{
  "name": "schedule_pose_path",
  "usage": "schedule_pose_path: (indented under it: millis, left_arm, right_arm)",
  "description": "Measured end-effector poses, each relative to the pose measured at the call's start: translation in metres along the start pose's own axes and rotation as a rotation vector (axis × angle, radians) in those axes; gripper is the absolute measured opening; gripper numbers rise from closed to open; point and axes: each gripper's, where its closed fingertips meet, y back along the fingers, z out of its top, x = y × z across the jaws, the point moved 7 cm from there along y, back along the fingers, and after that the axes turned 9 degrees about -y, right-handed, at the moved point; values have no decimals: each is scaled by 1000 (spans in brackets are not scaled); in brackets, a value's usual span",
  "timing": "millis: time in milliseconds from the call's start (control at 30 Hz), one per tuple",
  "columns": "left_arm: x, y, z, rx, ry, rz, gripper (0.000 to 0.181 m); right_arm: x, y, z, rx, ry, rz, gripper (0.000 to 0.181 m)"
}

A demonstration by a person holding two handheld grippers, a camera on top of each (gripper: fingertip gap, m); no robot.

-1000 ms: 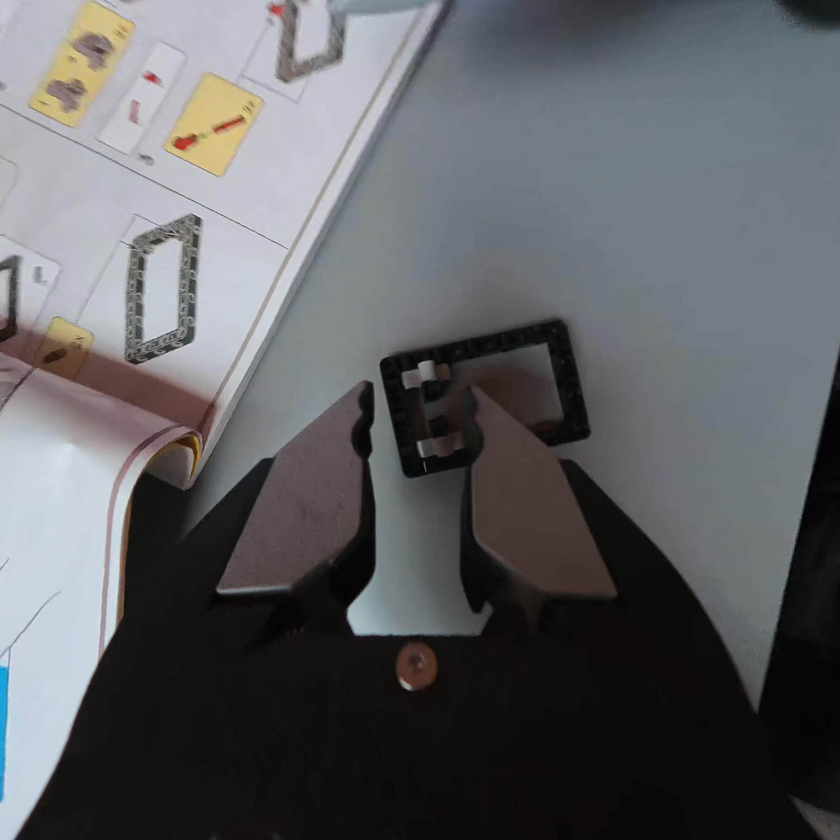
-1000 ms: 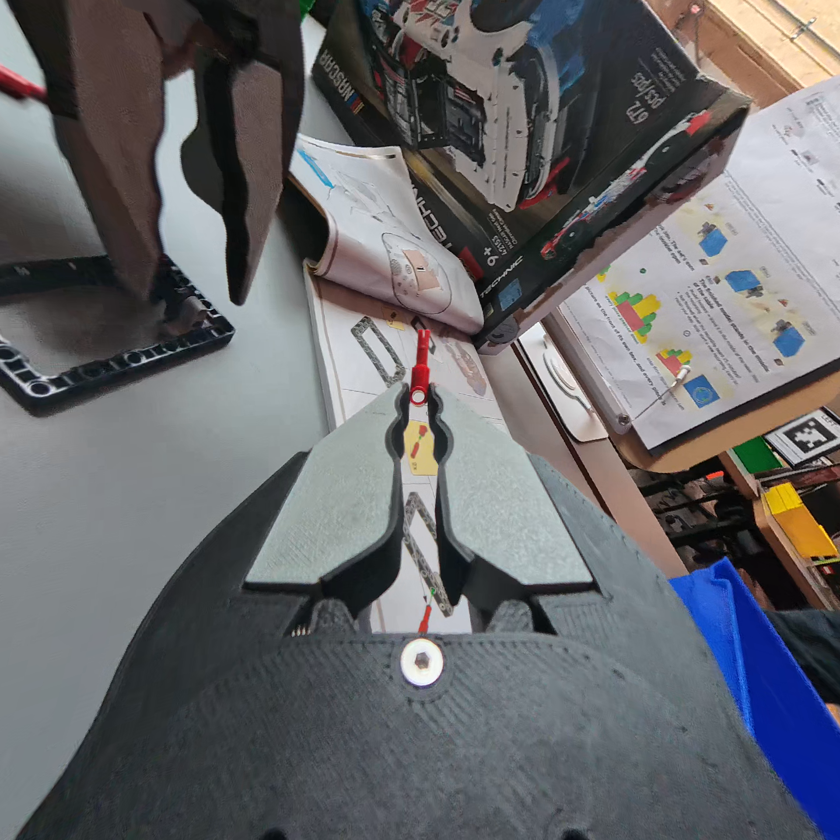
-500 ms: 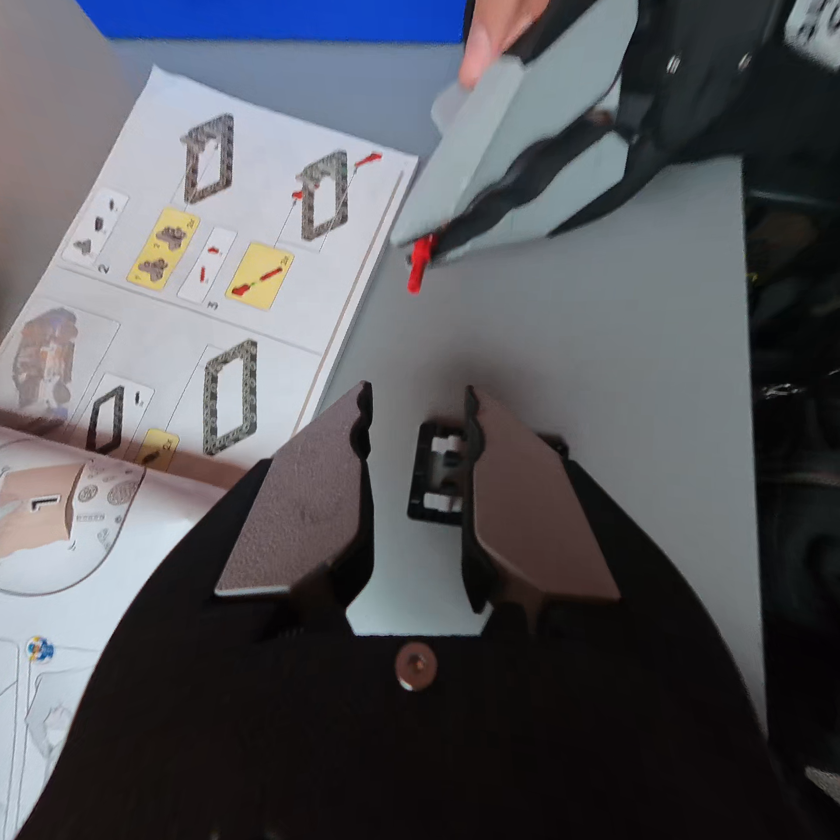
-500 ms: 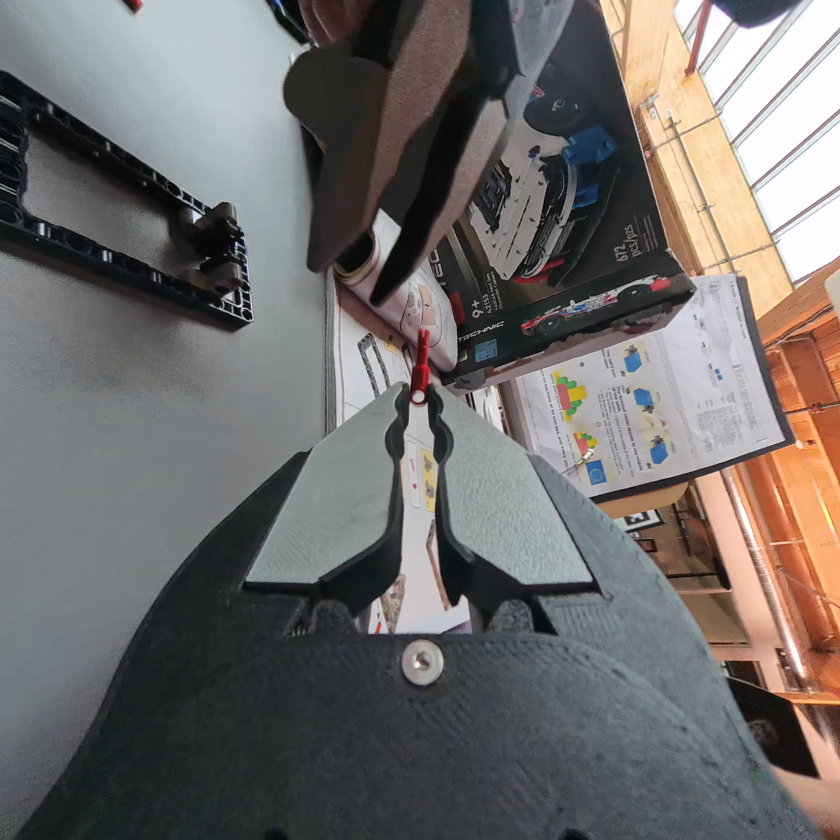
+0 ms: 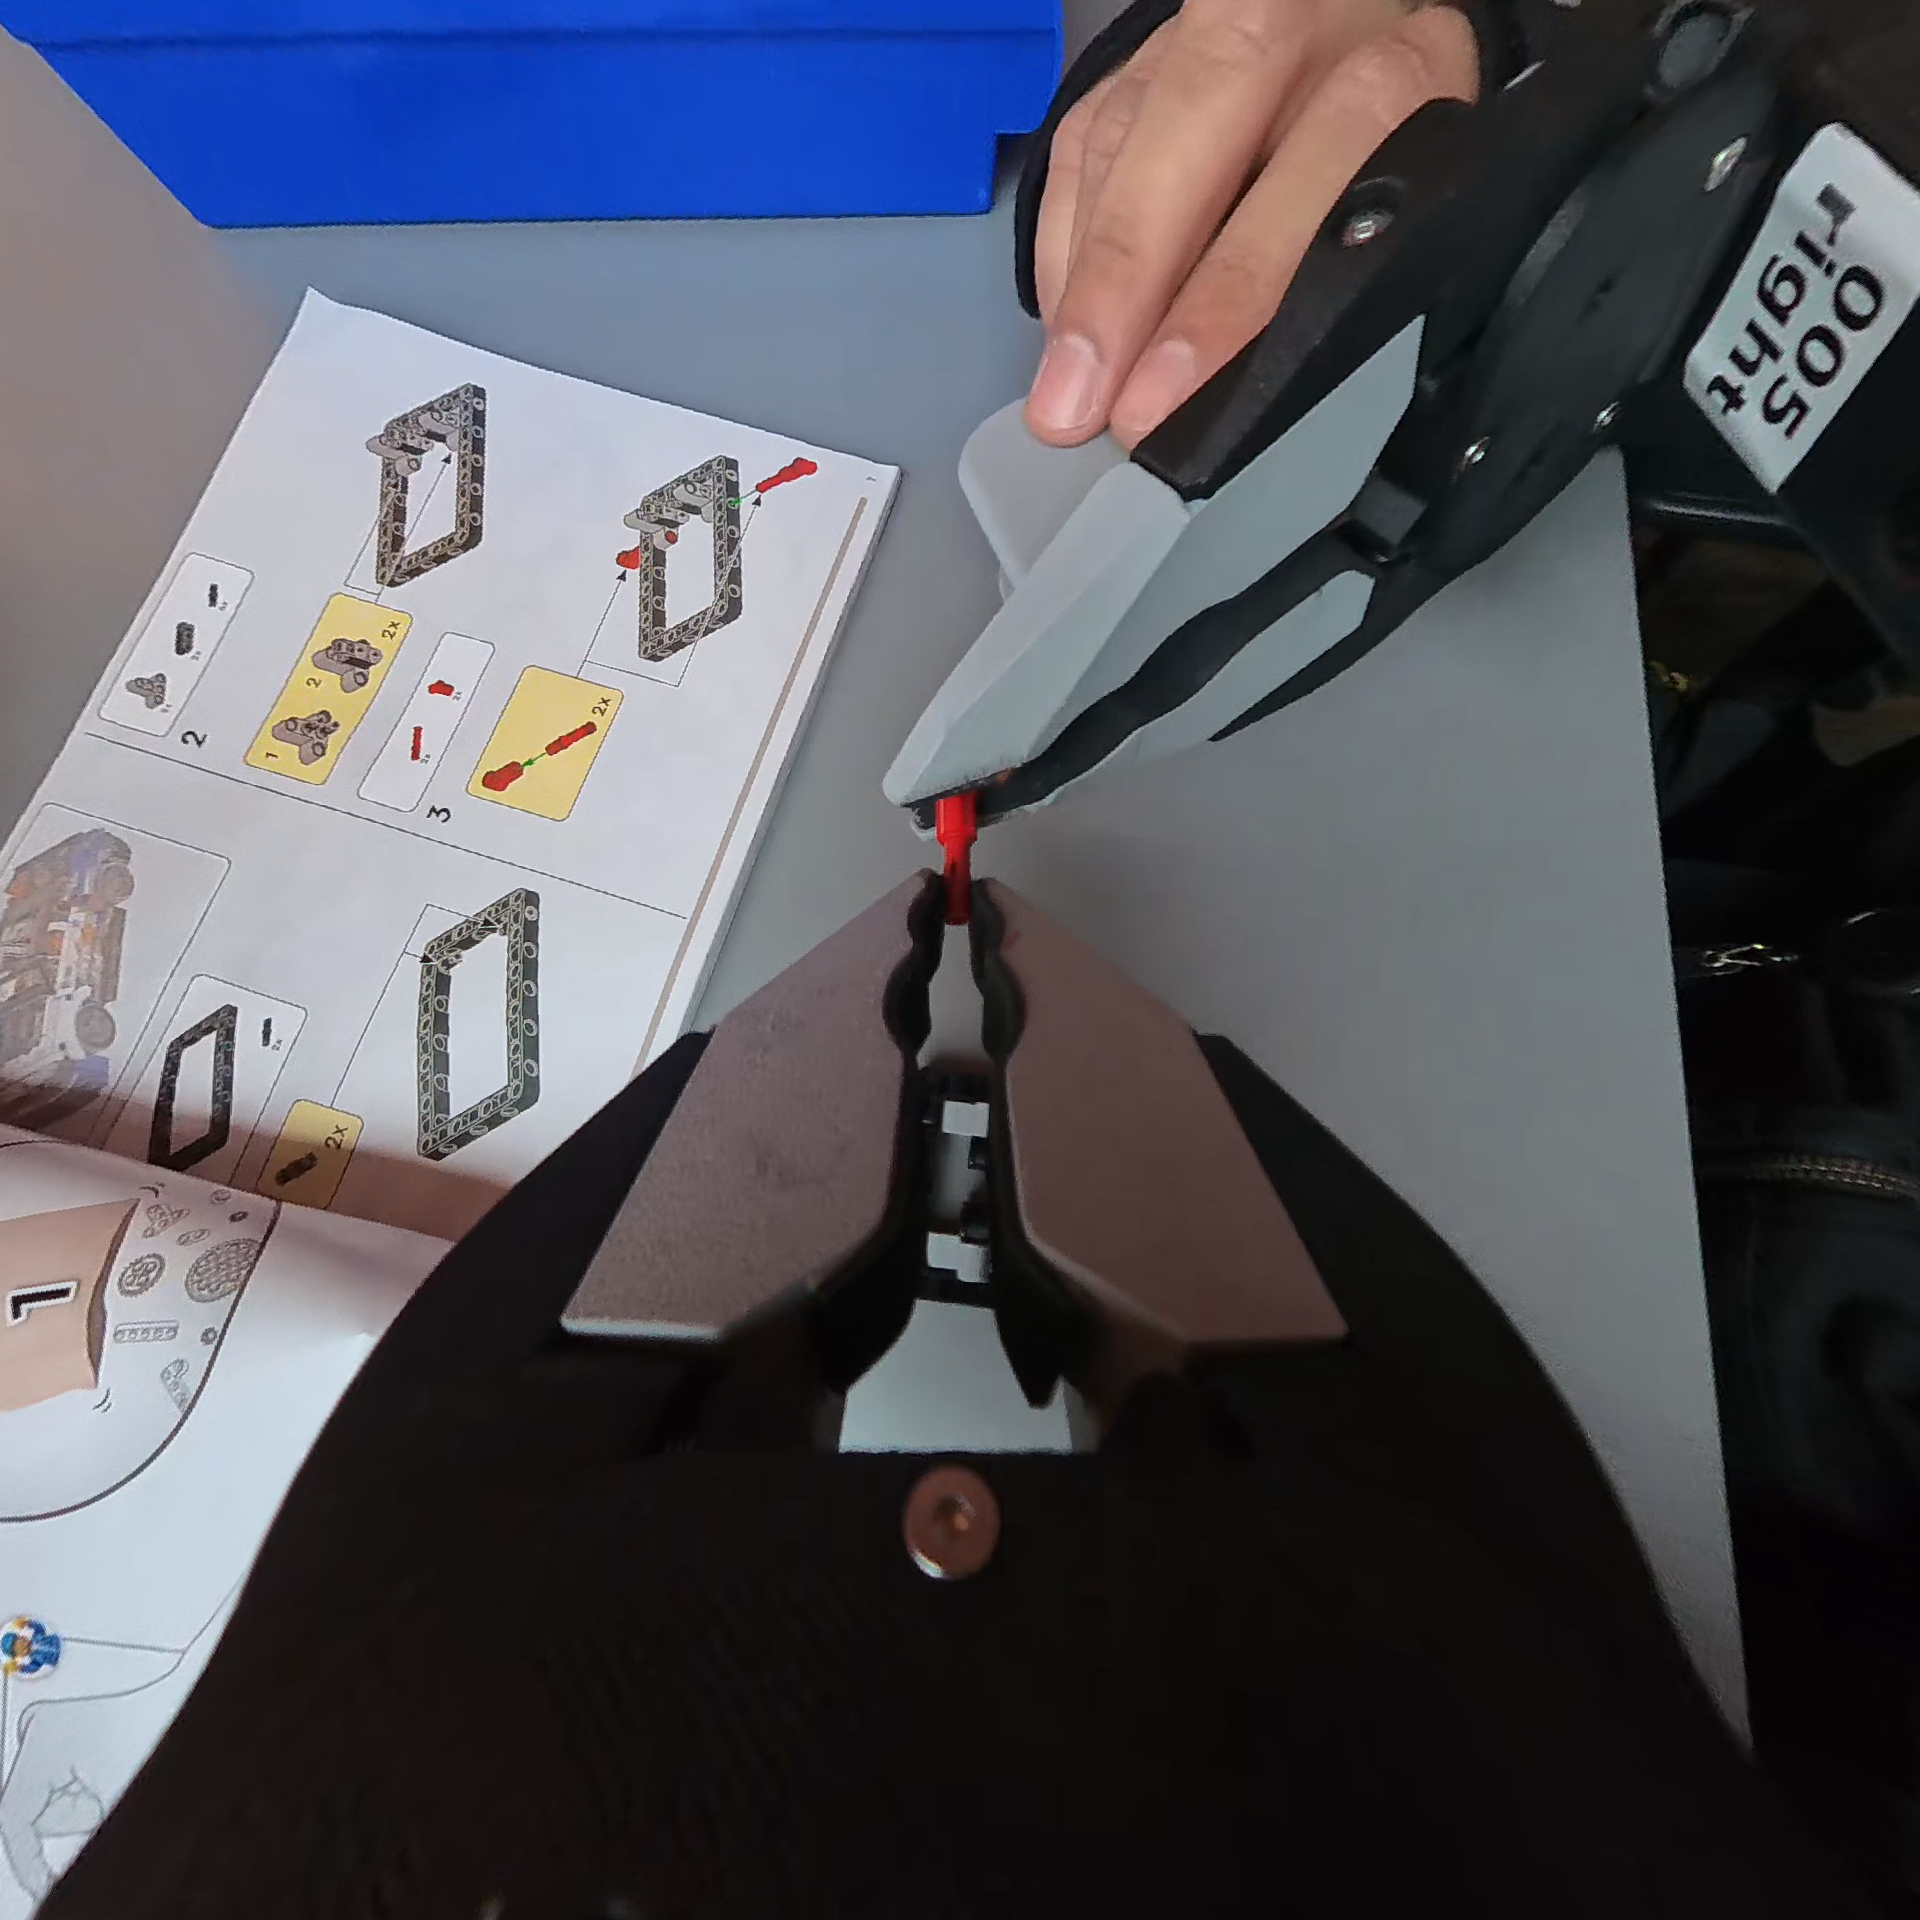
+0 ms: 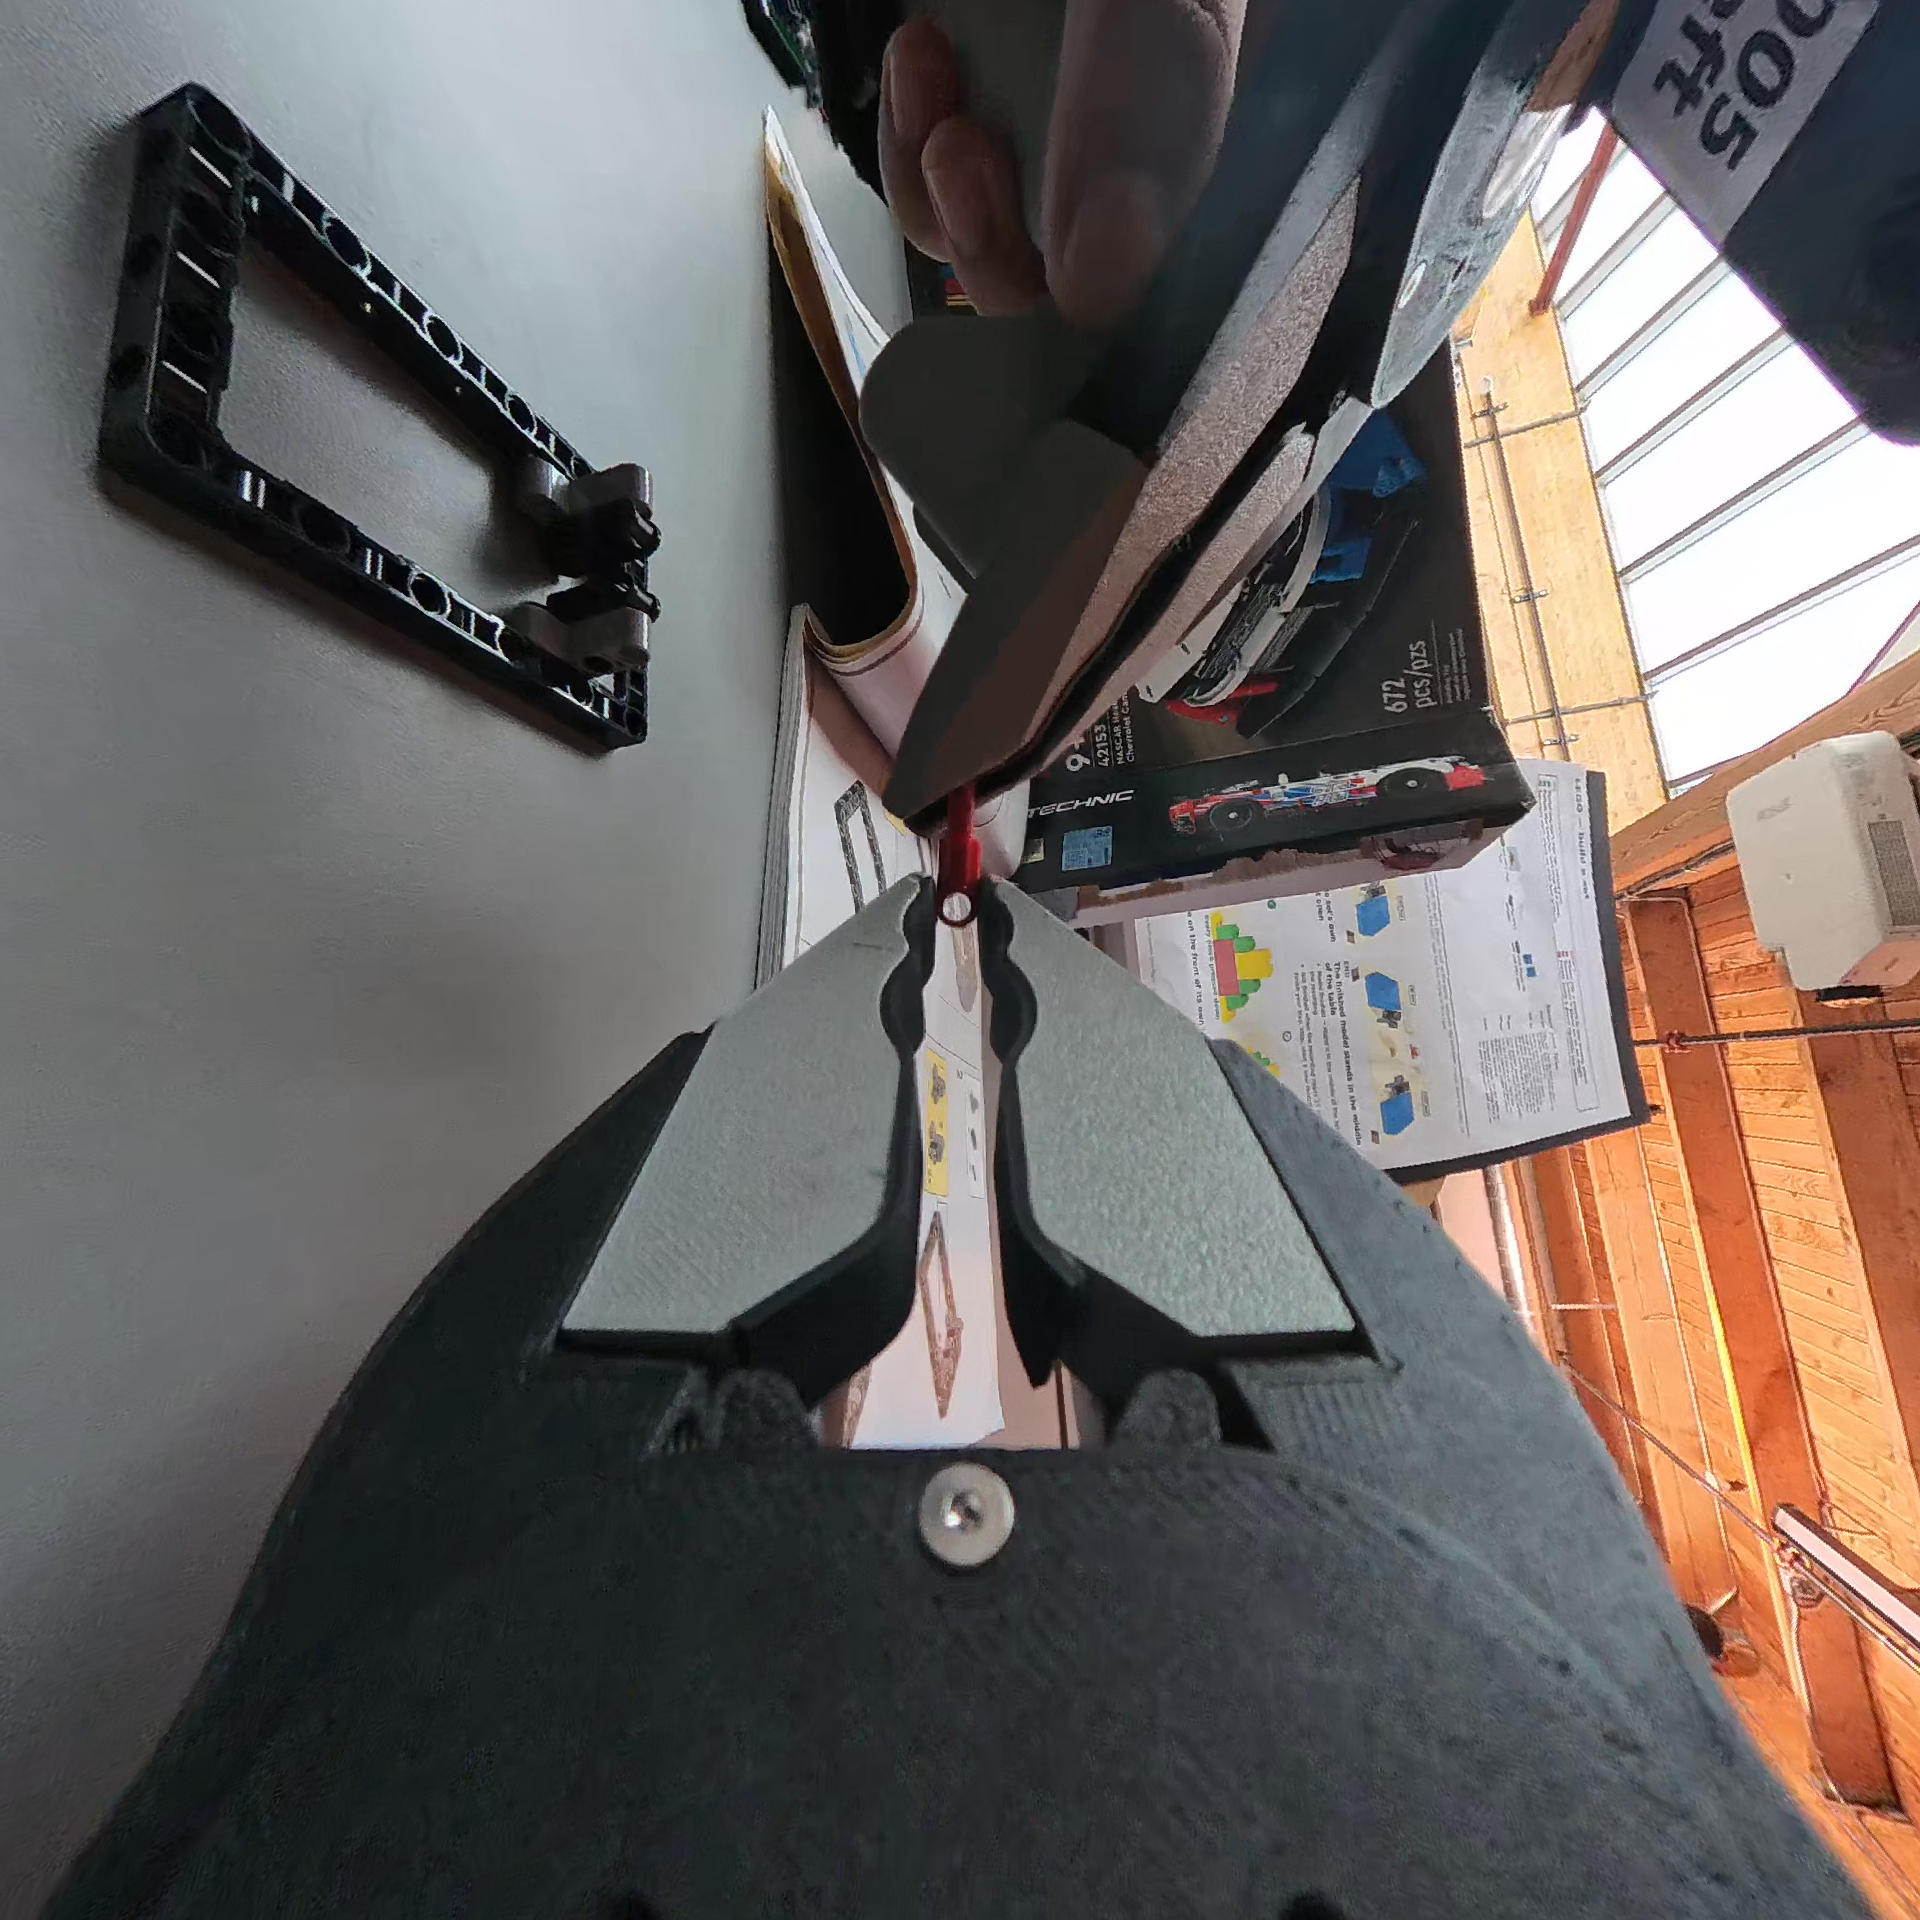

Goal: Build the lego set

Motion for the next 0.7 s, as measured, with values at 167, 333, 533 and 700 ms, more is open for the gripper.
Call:
schedule_pose_path:
  millis: [167, 333, 533, 700]
  left_arm:
    - [2, 3, -2, -24, -51, 96, 2]
    - [-3, 6, -5, 2, -256, 253, 1]
    - [-18, 4, 0, 21, -444, 298, 2]
    - [-21, -2, -3, 35, -449, 285, 2]
  right_arm:
    - [-1, -1, -4, -76, -278, 147, 31]
    - [-20, 5, -18, -216, -770, 408, 29]
    - [-26, 8, -18, -293, -875, 473, 17]
    - [-16, 5, -15, -243, -790, 469, 5]
